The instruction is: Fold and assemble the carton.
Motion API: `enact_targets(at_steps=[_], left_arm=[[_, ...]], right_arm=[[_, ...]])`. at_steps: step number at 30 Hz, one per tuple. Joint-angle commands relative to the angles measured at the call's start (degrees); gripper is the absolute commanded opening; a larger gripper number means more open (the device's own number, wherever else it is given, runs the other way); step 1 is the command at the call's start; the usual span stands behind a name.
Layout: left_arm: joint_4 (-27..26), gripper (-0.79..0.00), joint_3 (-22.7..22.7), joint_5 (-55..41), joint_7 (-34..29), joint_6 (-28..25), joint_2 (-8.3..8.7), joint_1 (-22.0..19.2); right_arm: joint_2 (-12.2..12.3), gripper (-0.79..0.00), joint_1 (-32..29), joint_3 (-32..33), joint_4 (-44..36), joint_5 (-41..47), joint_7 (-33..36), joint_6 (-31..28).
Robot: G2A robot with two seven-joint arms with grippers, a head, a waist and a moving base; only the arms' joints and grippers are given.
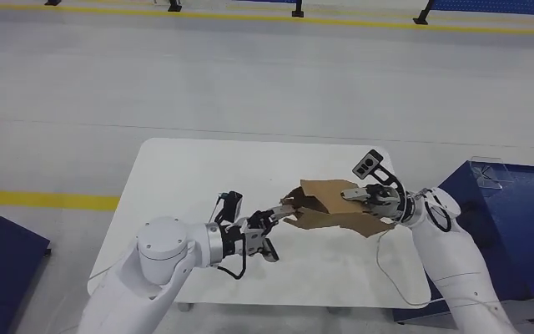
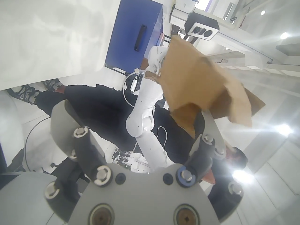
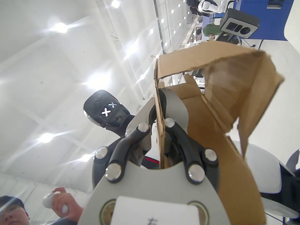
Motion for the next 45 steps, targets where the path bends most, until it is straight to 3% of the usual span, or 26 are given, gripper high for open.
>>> enact_targets(at_steps=[1, 4, 18, 23, 31, 35, 45], left_arm=[[-0.6, 0.0, -0.4, 0.3, -0.3, -0.5, 0.22, 0.8], [-0.5, 0.0, -0.6, 0.7, -0.4, 0.2, 0.45, 1.2], [7.5, 0.0, 3.7, -1.6, 1.2, 9.8, -0.27, -5.5], [9.0, 0.0, 4.9, -3.4, 3.1, 9.9, -0.83, -7.2], [5.1, 0.0, -2.5, -12.0, 5.4, 4.2, -0.42, -1.2], [4.1, 0.0, -2.6, -13.4, 7.1, 0.6, -0.54, 0.9], [2.0, 0.0, -1.0, -6.6, 1.3, 5.1, 0.7, -0.5]], right_arm=[[0.1, -0.785, 0.0, -0.2, 0.1, 0.0, 0.0, -0.2], [0.1, -0.785, -0.3, -0.5, -0.2, -0.1, 0.0, -0.6], [0.5, -0.785, -1.2, 0.7, -2.0, 1.4, -0.7, -1.6], [0.6, -0.785, -1.4, 1.4, -2.3, -0.5, -3.3, -3.4], [0.8, -0.785, -1.8, 3.4, -3.0, -3.9, -9.6, -9.3], [0.9, -0.785, -2.6, 3.8, -4.2, -5.1, -10.8, -11.4], [0.9, -0.785, -5.5, 3.3, -7.3, -7.1, -10.9, -13.1]])
